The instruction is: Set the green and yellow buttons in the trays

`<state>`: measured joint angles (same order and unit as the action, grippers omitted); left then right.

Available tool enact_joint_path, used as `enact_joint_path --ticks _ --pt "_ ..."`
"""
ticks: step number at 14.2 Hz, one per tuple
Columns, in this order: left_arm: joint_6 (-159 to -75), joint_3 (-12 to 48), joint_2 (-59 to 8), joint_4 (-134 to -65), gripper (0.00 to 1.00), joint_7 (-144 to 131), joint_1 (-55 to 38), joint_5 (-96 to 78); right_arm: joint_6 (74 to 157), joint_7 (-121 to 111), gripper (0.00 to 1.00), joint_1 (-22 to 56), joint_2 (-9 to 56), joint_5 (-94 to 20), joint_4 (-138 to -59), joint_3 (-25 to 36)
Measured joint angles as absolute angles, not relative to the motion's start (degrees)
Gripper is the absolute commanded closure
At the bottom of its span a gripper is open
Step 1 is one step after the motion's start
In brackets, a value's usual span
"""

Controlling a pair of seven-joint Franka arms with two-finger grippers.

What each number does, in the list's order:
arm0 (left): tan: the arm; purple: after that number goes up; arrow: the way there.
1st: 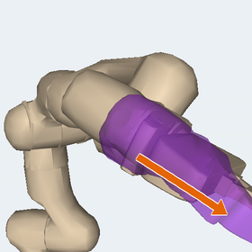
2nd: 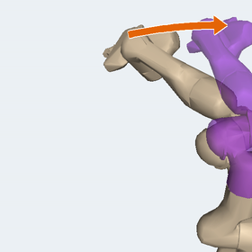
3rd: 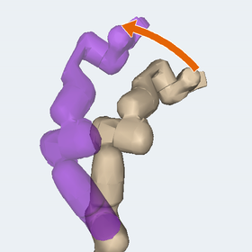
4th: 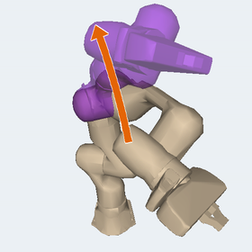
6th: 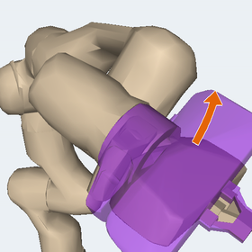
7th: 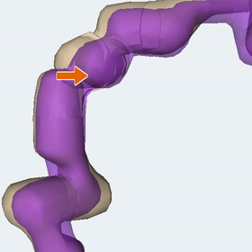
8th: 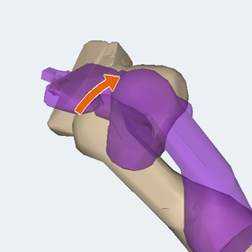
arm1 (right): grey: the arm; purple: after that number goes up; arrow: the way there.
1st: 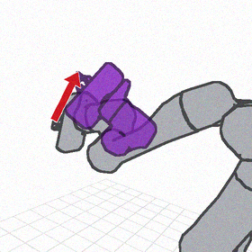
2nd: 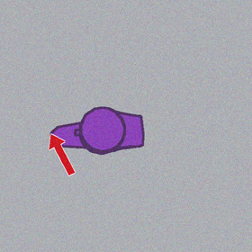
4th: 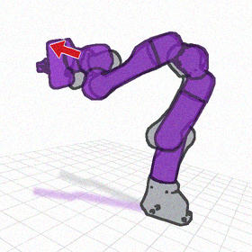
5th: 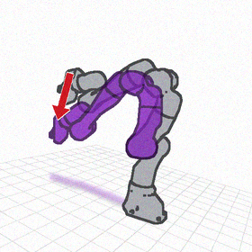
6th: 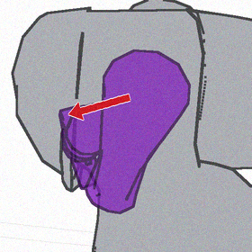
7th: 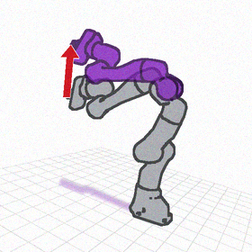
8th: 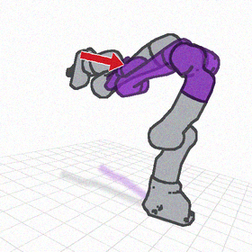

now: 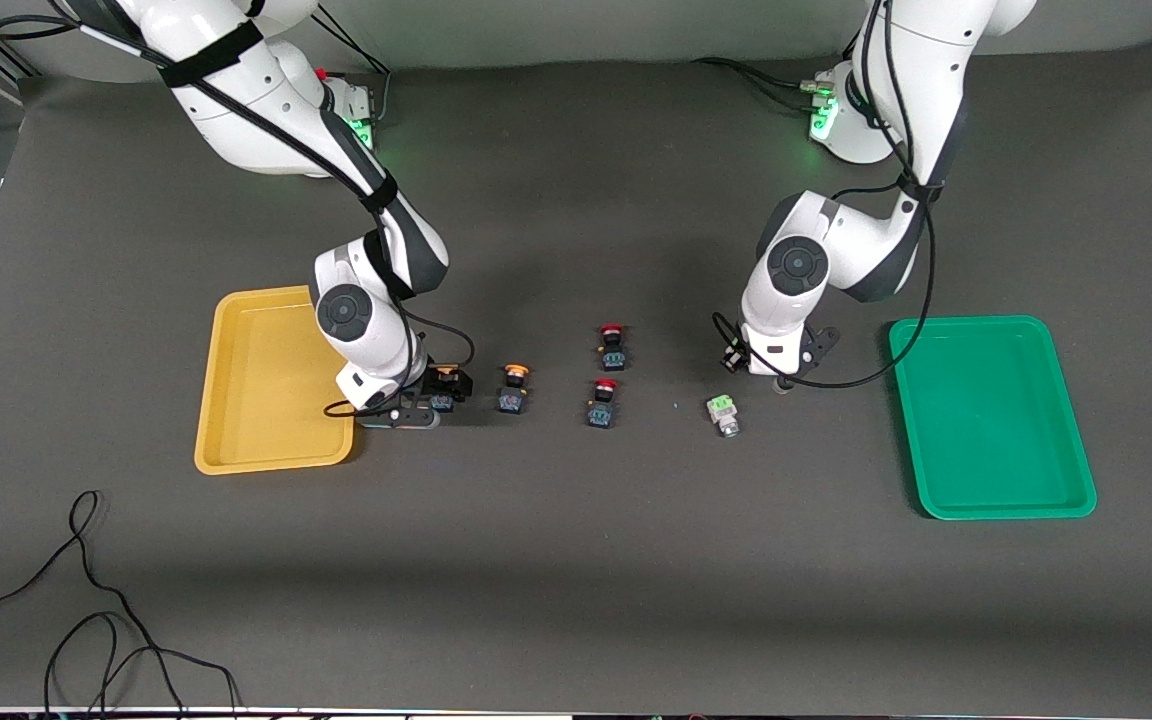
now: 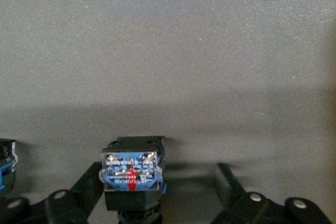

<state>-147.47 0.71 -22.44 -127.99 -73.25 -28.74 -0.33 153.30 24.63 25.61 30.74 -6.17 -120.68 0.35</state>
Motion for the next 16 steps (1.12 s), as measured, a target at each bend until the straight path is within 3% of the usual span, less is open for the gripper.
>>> enact_joint_path --ticks 3,7,10,13,16 --pt "-144.8 0.7 -21.8 -126.5 1.0 -73.2 -28.8 -0.2 153.3 24.7 1.0 25.6 30.2 -6.2 -120.4 0.3" --pt "-120.7 0.2 -16.7 -111.3 1.0 -68.6 -26.9 0.0 151.2 25.0 1.0 25.6 28.1 -6.2 -119.6 0.4" --pt "-108.9 0.0 -14.2 -101.7 1.0 -57.6 -21.6 -0.1 137.7 25.1 1.0 25.6 21.2 -6.3 -116.3 0.9" --pt "-106.1 -0.4 -14.0 -101.0 1.0 -39.7 -13.2 -0.2 120.7 25.1 1.0 25.5 12.1 -6.3 -111.2 4.1" --pt "-105.8 -0.7 -14.3 -101.0 1.0 -20.4 -2.1 -0.1 109.5 20.8 1.0 25.3 6.2 -6.2 -108.7 9.7"
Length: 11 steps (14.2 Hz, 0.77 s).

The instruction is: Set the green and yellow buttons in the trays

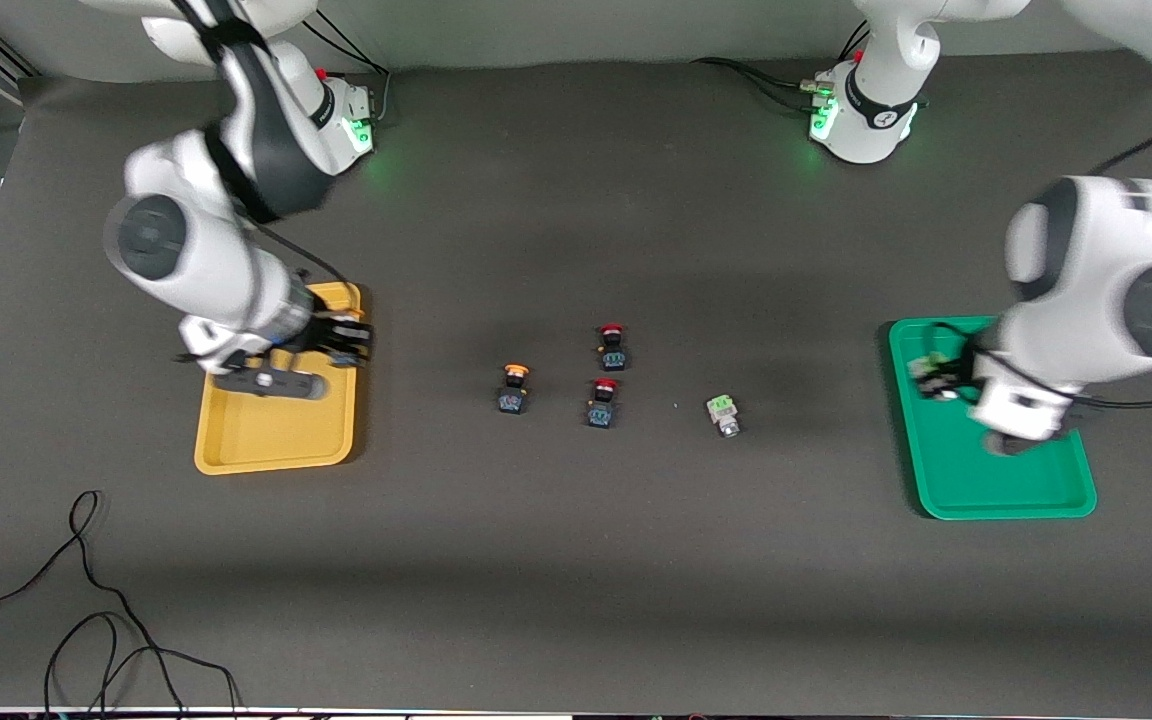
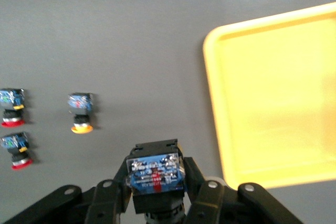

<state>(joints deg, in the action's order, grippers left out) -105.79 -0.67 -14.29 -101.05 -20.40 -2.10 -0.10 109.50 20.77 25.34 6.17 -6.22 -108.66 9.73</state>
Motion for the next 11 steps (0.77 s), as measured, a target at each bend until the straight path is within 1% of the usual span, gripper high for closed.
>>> enact_joint_path --ticks 2,3,5,7,8,9,10,11 --pt "-106.6 -0.8 -15.1 -101.8 1.0 -9.5 3.7 0.3 106.3 14.3 1.0 25.2 4.7 -6.2 -108.7 14.2" --pt "-108.6 -0.8 -16.2 -102.7 1.0 -6.1 5.4 1.0 105.6 10.5 1.0 25.2 4.7 -6.2 -108.9 16.5" --pt "-116.2 -0.7 -20.1 -106.0 1.0 -3.5 6.4 2.1 105.6 2.8 1.0 25.1 5.1 -6.2 -109.9 21.0" --pt "-122.6 -0.2 -25.6 -108.0 1.0 -3.3 6.3 2.3 106.5 -2.3 1.0 25.0 5.7 -6.2 -111.7 24.5" --pt "-124.5 0.1 -28.0 -108.1 0.73 -3.3 6.3 2.4 108.8 -3.5 1.0 24.9 5.9 -6.2 -113.4 25.3" --pt "-125.4 0.3 -29.6 -108.0 0.29 -3.3 6.2 2.5 112.2 -4.1 1.0 24.9 6.2 -6.2 -115.8 25.4" --pt "-125.6 0.4 -30.5 -107.9 0.19 -3.0 6.2 2.7 116.4 -4.2 1.0 25.0 6.6 -6.2 -118.6 25.4" --pt "-125.6 0.4 -30.7 -107.5 0.0 -2.2 6.1 2.8 121.1 -4.2 1.0 25.2 7.3 -6.2 -121.5 25.3"
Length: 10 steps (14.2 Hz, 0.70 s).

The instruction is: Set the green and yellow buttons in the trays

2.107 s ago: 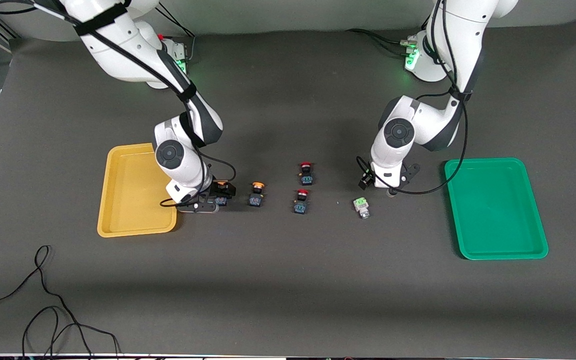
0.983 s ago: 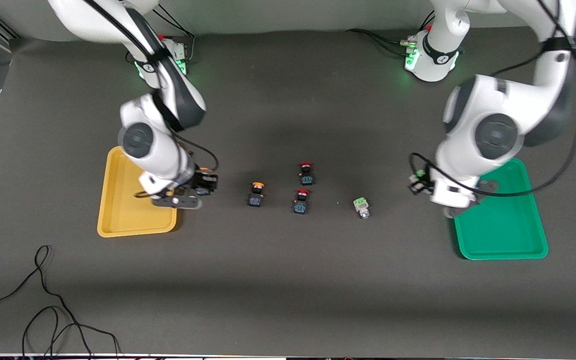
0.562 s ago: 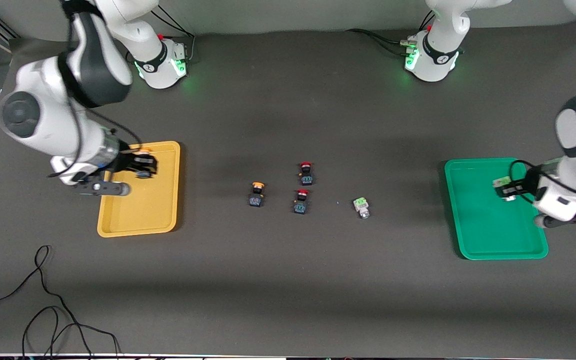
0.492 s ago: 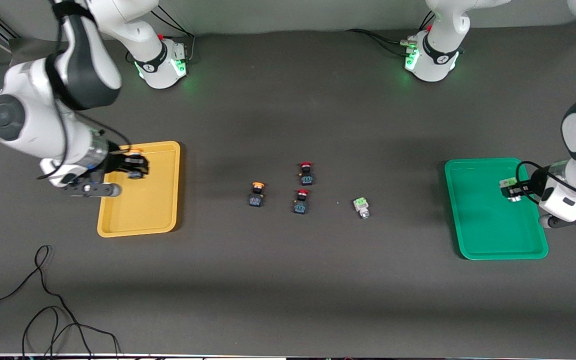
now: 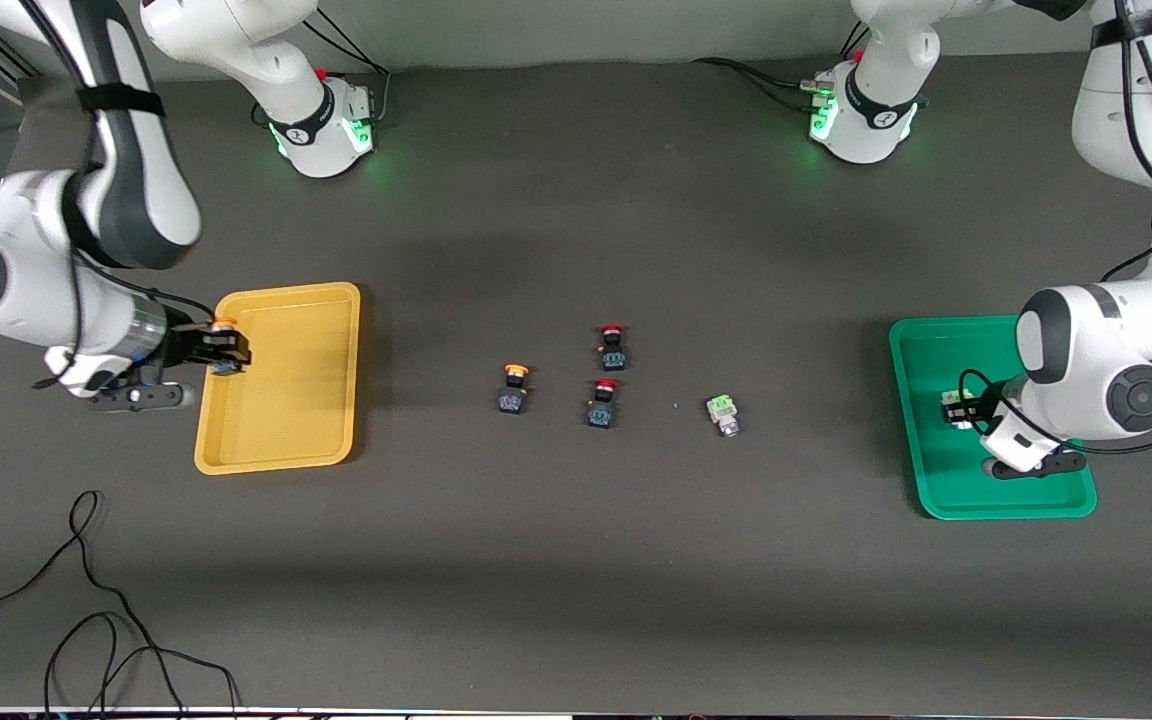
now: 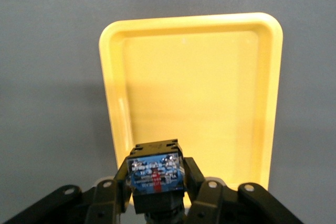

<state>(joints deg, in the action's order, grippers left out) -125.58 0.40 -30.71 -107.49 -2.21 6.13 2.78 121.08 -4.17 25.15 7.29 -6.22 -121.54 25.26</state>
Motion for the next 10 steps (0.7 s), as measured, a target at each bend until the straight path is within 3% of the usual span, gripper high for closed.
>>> enact_joint_path --ticks 2,4,7,10 --pt "-124.0 0.3 -30.2 -105.5 0.0 -0.5 6.2 2.8 129.1 -4.4 1.0 25.3 9.7 -6.2 -126.2 25.1" --pt "-115.9 0.3 -28.7 -100.6 0.0 0.9 6.3 2.8 134.5 -5.4 1.0 25.2 13.0 -6.2 -128.6 25.1" --pt "-102.6 0.5 -26.1 -90.5 0.0 2.2 6.2 2.7 139.9 -5.9 1.0 25.1 17.2 -6.2 -129.9 25.2" --pt "-99.4 1.3 -24.5 -86.9 0.0 0.6 3.8 2.1 142.9 -6.0 1.0 24.3 19.8 -6.2 -130.3 25.3"
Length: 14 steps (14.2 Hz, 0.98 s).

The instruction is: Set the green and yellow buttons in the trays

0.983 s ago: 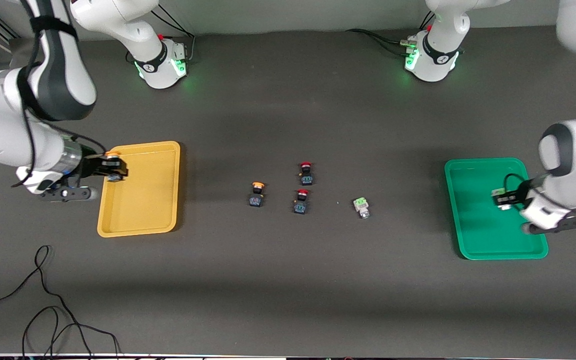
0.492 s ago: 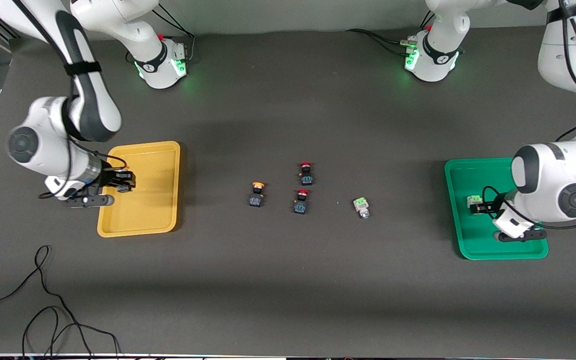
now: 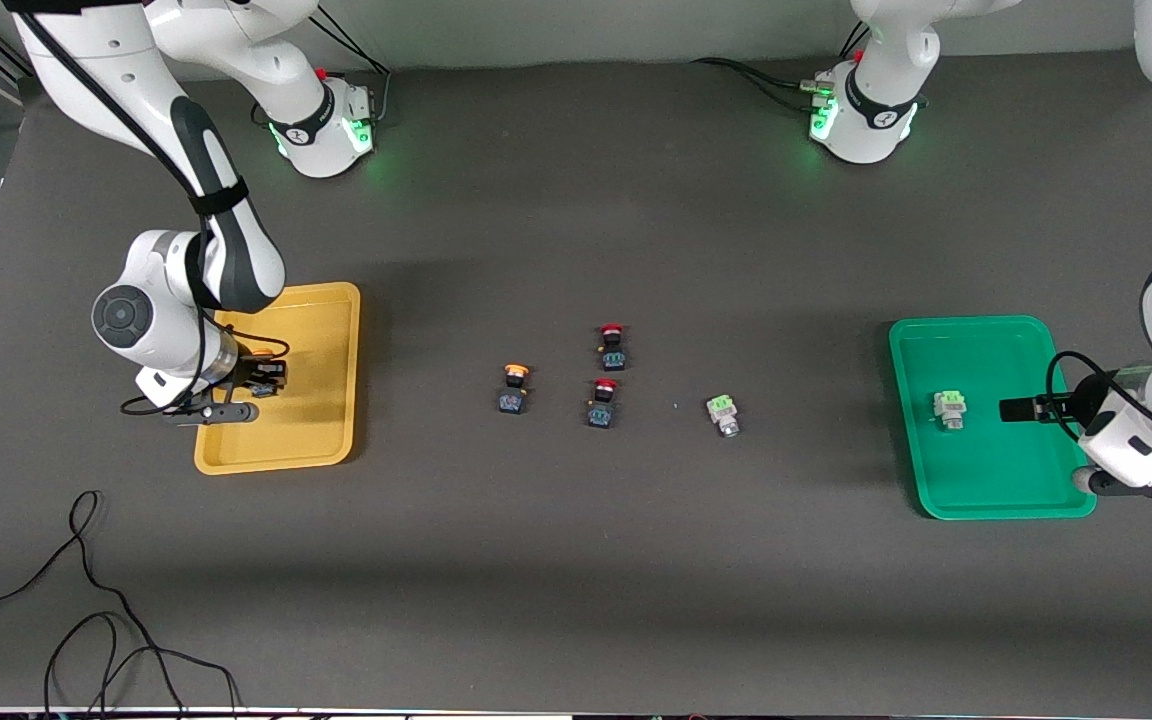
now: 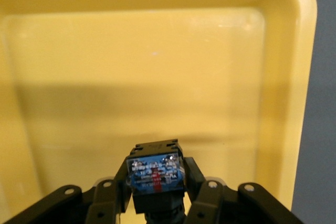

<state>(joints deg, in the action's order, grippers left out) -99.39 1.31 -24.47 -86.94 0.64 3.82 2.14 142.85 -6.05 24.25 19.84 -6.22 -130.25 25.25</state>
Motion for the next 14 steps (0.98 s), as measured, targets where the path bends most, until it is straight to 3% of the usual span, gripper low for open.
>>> enact_joint_path --ticks 5,6,7,8,11,14 --pt "-104.3 2.5 -27.5 -87.1 0.0 -18.8 -9.5 -1.3 144.9 -7.8 1.0 22.4 21.7 -6.2 -130.4 25.3" --pt "-106.6 2.6 -28.4 -87.1 0.0 -23.4 -12.7 -1.5 145.2 -8.3 0.91 21.9 21.9 -6.2 -130.4 25.3" --pt "-108.6 2.6 -29.2 -87.1 0.0 -27.6 -15.5 -1.6 145.3 -8.9 0.41 21.5 22.1 -6.2 -130.4 25.3" --pt "-110.2 2.6 -29.8 -87.1 0.0 -31.4 -18.1 -1.6 145.4 -9.3 0.01 21.2 22.4 -6.2 -130.4 25.3" --pt "-113.9 2.6 -30.9 -89.2 0.0 -37.3 -22.6 -1.6 145.5 -9.5 0.0 21.2 22.6 -6.3 -130.3 25.3" --pt "-126.3 2.5 -33.4 -97.9 0.0 -38.2 -23.1 -1.6 141.5 -9.5 0.0 21.3 21.4 -6.4 -128.8 25.3"
